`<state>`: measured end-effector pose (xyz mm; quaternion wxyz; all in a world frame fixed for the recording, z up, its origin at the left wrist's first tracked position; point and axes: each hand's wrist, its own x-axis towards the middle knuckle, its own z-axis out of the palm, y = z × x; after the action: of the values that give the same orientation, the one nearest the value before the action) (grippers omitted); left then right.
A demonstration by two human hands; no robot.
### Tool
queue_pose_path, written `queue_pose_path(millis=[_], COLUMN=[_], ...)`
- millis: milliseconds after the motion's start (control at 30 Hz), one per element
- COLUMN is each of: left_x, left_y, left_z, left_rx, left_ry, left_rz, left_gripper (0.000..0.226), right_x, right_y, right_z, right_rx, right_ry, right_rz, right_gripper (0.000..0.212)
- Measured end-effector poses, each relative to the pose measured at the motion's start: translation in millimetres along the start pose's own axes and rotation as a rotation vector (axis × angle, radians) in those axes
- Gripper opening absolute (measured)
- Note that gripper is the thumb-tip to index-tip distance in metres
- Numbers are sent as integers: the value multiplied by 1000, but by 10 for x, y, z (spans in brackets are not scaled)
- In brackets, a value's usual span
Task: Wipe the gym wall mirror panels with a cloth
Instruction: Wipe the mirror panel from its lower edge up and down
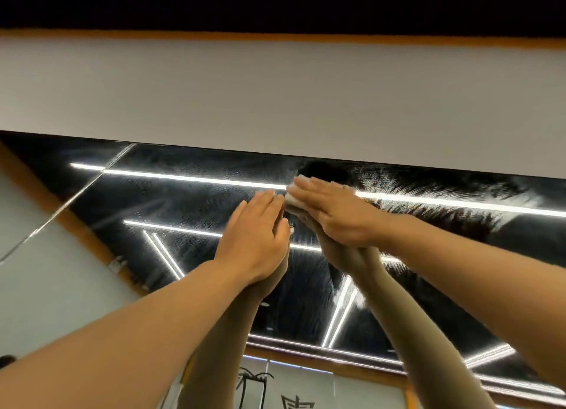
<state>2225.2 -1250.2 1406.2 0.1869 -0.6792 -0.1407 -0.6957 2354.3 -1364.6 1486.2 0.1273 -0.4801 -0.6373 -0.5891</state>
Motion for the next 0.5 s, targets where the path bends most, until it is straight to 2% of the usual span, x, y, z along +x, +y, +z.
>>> queue_pose_path(millis=[167, 267, 367, 500], left_x=[-24, -29, -39, -41], left_y=[-76, -126, -160, -177], left_z=[-62, -64, -38, -10], left_rx=[-48, -40, -7, 10], left_ry=[-48, -58, -37, -37], left_rz=[45, 76, 96, 107], left_gripper=[53, 53, 53, 58], right_x=[-823, -879, -586, -180], right_y=[-243, -243, -21, 332], right_z=[74, -21, -58, -142], right_rx=[79, 63, 24, 20], right_ry=[-166, -224, -110, 61], right_rz=[-124, -157, -127, 169], right_gripper=[46, 48, 43, 47])
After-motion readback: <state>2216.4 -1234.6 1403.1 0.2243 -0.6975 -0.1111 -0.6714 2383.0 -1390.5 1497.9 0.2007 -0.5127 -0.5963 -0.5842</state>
